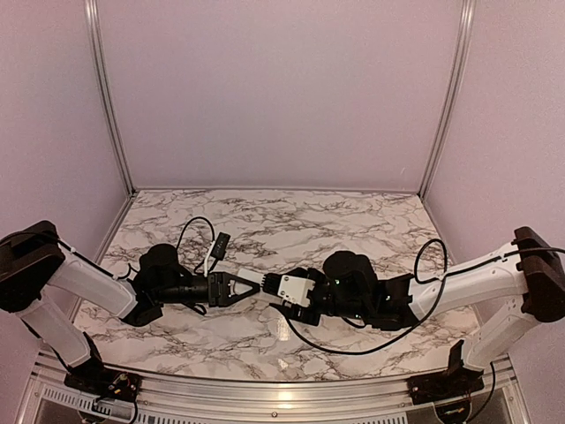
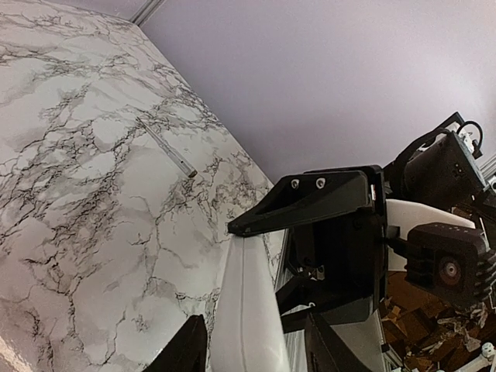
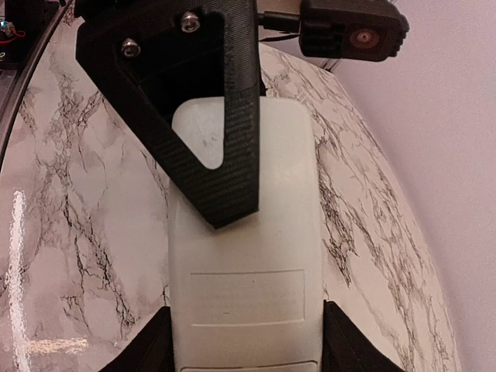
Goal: Unload the batteries from the remote control
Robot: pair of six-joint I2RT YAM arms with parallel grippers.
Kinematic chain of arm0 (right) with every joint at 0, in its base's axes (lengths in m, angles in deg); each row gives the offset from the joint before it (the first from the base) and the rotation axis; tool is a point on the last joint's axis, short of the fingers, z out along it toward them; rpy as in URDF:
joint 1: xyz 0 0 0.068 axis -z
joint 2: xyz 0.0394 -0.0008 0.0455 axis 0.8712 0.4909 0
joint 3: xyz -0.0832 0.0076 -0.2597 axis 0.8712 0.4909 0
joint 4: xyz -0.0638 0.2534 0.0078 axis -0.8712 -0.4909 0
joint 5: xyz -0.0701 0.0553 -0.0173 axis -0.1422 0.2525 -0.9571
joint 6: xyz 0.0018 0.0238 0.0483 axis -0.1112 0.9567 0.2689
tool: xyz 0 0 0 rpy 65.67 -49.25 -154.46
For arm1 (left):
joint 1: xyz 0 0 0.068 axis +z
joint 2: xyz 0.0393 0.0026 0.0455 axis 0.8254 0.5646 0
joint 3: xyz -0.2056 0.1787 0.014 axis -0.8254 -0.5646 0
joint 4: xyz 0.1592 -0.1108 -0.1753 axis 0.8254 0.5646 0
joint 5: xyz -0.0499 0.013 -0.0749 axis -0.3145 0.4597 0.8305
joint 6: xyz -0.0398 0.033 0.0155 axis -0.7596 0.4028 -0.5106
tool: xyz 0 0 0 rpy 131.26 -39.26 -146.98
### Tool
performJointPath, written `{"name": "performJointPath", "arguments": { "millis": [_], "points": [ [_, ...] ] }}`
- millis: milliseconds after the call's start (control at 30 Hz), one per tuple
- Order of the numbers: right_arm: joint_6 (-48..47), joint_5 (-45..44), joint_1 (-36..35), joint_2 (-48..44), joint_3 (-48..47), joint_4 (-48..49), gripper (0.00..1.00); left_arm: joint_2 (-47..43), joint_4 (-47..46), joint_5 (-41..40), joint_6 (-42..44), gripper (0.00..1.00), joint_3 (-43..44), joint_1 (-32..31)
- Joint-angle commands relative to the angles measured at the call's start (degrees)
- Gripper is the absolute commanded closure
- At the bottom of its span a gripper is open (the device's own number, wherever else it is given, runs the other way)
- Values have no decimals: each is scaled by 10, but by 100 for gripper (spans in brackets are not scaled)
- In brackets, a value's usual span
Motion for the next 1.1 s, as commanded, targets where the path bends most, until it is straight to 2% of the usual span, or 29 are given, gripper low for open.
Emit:
{"name": "performJointPath", "arguments": {
  "millis": [0, 133, 367, 533, 600, 767, 833, 967, 1067],
  "points": [
    [-2, -8, -5, 11, -2, 20, 100, 10, -11, 12, 3, 58, 19, -7],
    [-3, -11, -5, 14, -3, 20, 100, 15, -8, 16, 5, 67, 24, -12],
    [-2, -19, -6, 11, -1, 26, 100, 19, 1, 17, 5, 98, 31, -15],
    [15, -55, -6, 17, -10, 25, 97, 22, -20, 25, -6, 100, 28, -17],
    [33, -80, -6, 23, -21, 18, 87, 20, -41, 25, -13, 100, 20, -17],
    [80, -96, -6, 12, -18, 37, 41, -8, -31, -7, 2, 100, 2, -17],
    [101, -121, -6, 1, -15, 48, 26, -26, -12, -27, 15, 100, -3, -17],
    [165, -100, 14, -28, -13, 53, 10, -51, 5, -54, 26, 100, -13, -18],
    [221, -59, 41, -37, -22, 36, 5, -53, 9, -60, 26, 100, -13, -17]
  ]
}}
